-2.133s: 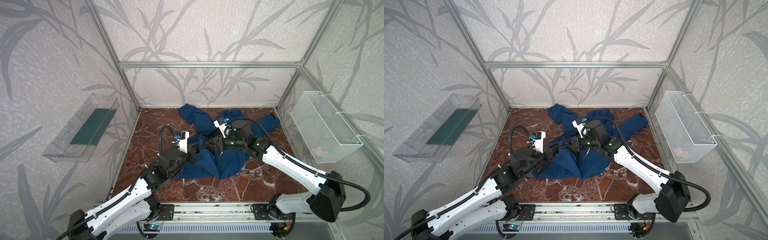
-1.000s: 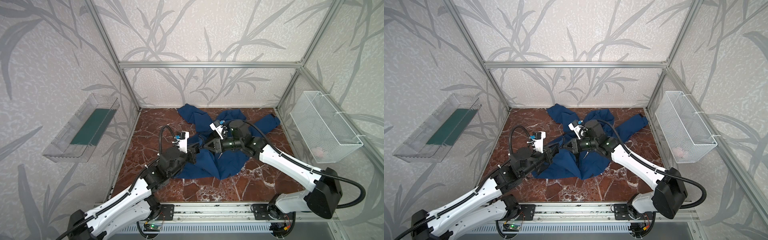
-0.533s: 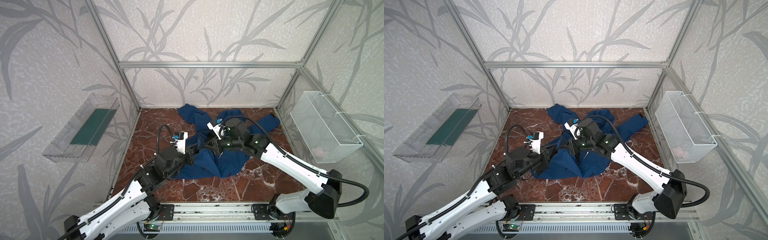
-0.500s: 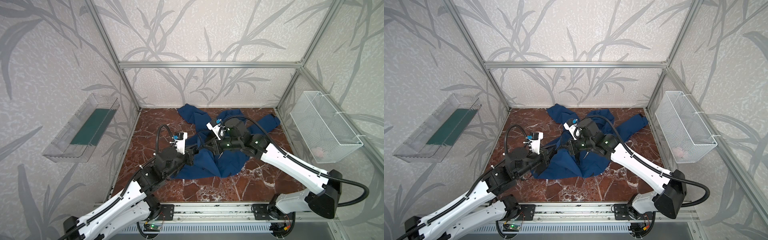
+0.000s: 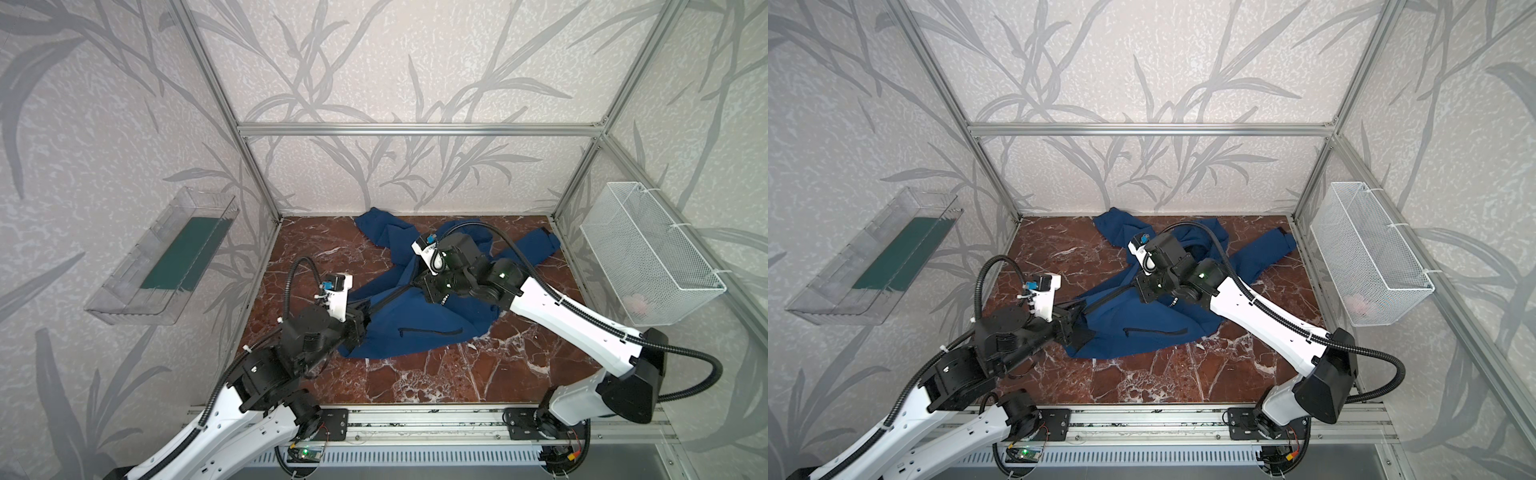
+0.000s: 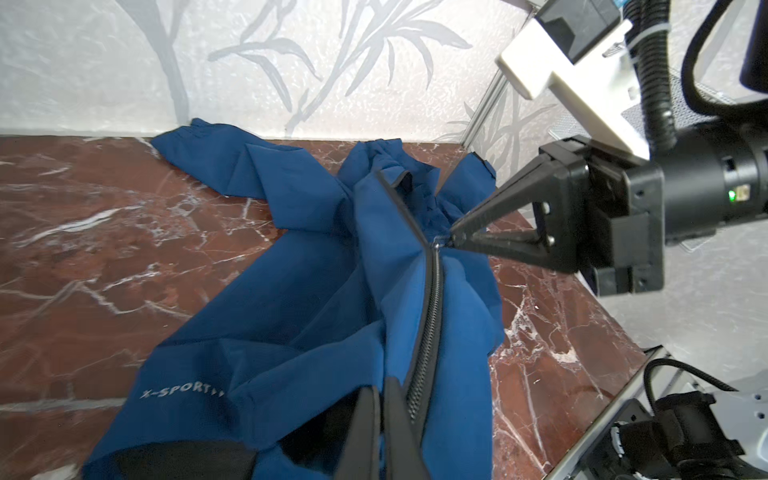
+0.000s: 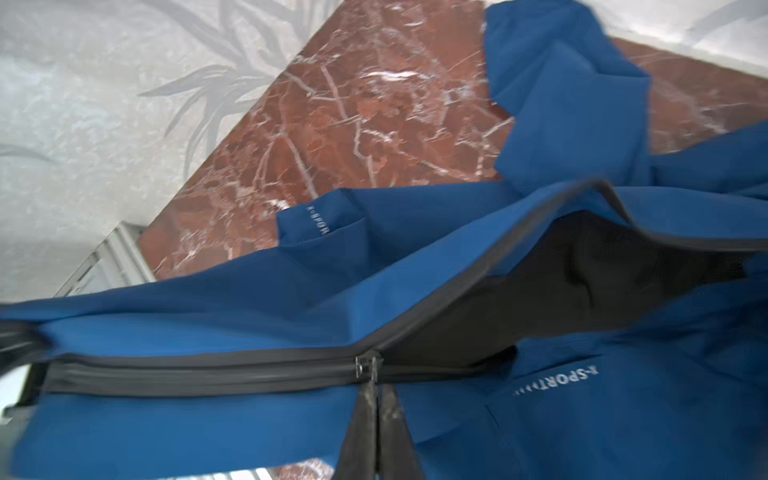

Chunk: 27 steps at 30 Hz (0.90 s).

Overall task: Zip up the jacket
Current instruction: 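Drag the slider with the right gripper toward the collar, farther from the robot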

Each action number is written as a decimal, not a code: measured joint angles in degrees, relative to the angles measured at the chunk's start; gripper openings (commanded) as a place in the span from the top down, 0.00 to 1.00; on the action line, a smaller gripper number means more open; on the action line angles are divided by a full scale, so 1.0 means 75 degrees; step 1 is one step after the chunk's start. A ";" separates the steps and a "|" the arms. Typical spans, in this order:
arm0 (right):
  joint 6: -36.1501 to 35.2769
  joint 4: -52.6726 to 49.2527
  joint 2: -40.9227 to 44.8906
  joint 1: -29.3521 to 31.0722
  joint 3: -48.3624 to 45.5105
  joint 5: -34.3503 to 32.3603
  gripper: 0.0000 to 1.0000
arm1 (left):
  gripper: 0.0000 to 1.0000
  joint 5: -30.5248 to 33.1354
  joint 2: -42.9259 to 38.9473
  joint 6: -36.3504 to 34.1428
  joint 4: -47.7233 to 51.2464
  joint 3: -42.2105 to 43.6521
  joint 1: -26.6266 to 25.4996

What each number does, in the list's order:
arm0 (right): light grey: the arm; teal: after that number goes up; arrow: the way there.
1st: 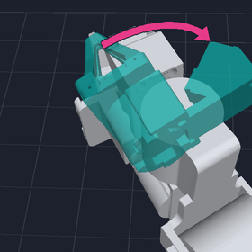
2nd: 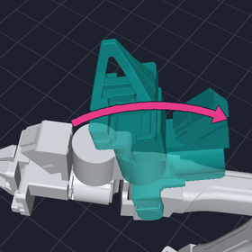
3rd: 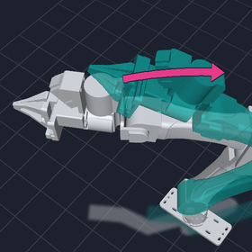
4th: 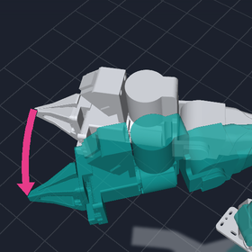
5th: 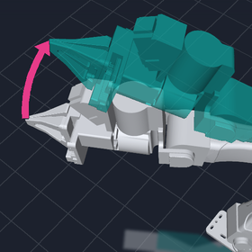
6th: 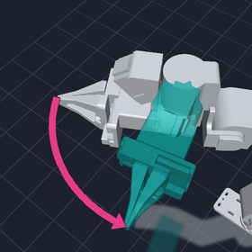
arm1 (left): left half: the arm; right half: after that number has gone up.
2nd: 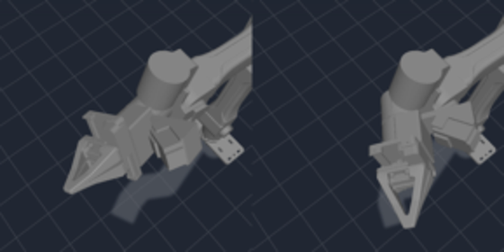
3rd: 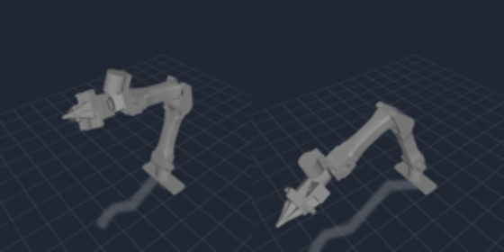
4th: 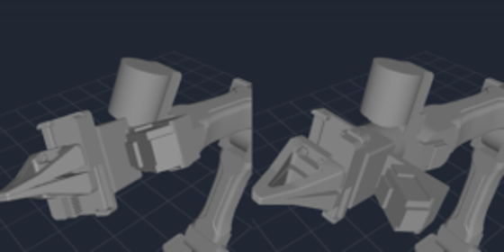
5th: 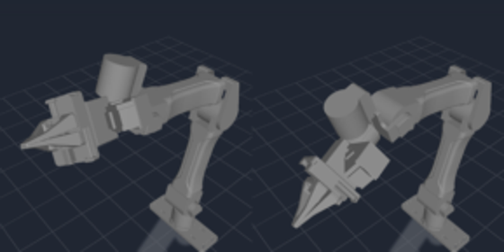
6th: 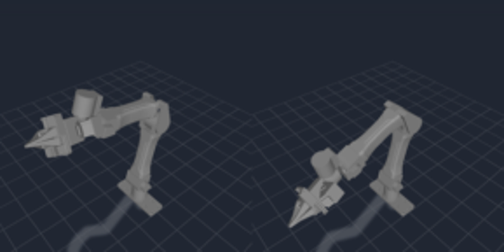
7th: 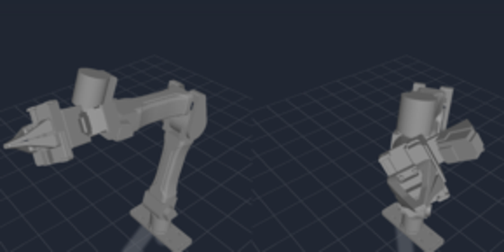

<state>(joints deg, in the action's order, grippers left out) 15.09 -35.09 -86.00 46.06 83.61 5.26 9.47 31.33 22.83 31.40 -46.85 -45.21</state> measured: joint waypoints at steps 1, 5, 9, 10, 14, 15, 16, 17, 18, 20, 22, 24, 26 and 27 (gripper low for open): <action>-0.0023 -0.0032 -0.0076 -0.0146 0.0090 -0.0026 1.00 | 1.00 0.0224 -0.0140 -0.0160 0.0198 -0.0044 0.0012; -0.0114 -0.0262 -0.0557 -0.0918 0.0708 -0.0038 1.00 | 1.00 0.1207 -0.0487 -0.0833 0.0694 -0.0125 0.0157; -0.0178 -0.0606 -0.1227 -0.1661 0.1705 -0.0017 1.00 | 1.00 0.1641 -0.0309 -0.1396 0.0679 -0.0198 0.0580; -0.0198 -0.0764 -0.1443 -0.1827 0.2069 0.0026 1.00 | 1.00 0.1568 -0.0134 -0.1510 0.0612 -0.0251 0.0816; -0.0312 -0.1585 -0.2463 -0.2433 0.3987 0.0032 1.00 | 1.00 0.0711 0.0769 -0.1746 0.0146 -0.0516 0.2317; -0.0373 -0.1769 -0.2725 -0.2582 0.4462 0.0026 1.00 | 1.00 0.0425 0.0991 -0.1784 -0.0044 -0.0536 0.2716; -0.0423 -0.1955 -0.2987 -0.2728 0.4963 0.0017 1.00 | 1.00 0.0114 0.1207 -0.1836 -0.0239 -0.0539 0.3115; -0.0484 -0.2186 -0.3255 -0.2868 0.5455 0.0003 1.00 | 1.00 -0.0184 0.1399 -0.1865 -0.0388 -0.0554 0.3488; -0.0545 -0.2366 -0.3468 -0.2984 0.5861 -0.0012 1.00 | 1.00 -0.0472 0.1600 -0.1897 -0.0516 -0.0595 0.3867; -0.0650 -0.2844 -0.3984 -0.3246 0.6819 -0.0015 1.00 | 1.00 -0.1212 0.2066 -0.1906 -0.0726 -0.0790 0.4741; -0.0755 -0.3319 -0.4532 -0.3483 0.7866 0.0079 1.00 | 1.00 -0.1848 0.2559 -0.1903 -0.0997 -0.1052 0.5453; -0.0836 -0.3727 -0.5103 -0.3689 0.8979 0.0140 1.00 | 1.00 -0.2279 0.2981 -0.1909 -0.1195 -0.1303 0.5936; -0.0909 -0.4051 -0.5680 -0.3911 1.0118 0.0184 1.00 | 1.00 -0.2634 0.3424 -0.1918 -0.1361 -0.1609 0.6301; -0.0909 -0.4124 -0.5843 -0.4016 1.0448 0.0198 1.00 | 1.00 -0.2771 0.3643 -0.1920 -0.1431 -0.1769 0.6441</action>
<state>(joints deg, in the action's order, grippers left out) 8.27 -66.02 -129.82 15.94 161.97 6.74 -11.31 58.65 8.43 20.67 -60.12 3.09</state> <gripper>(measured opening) 0.048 0.045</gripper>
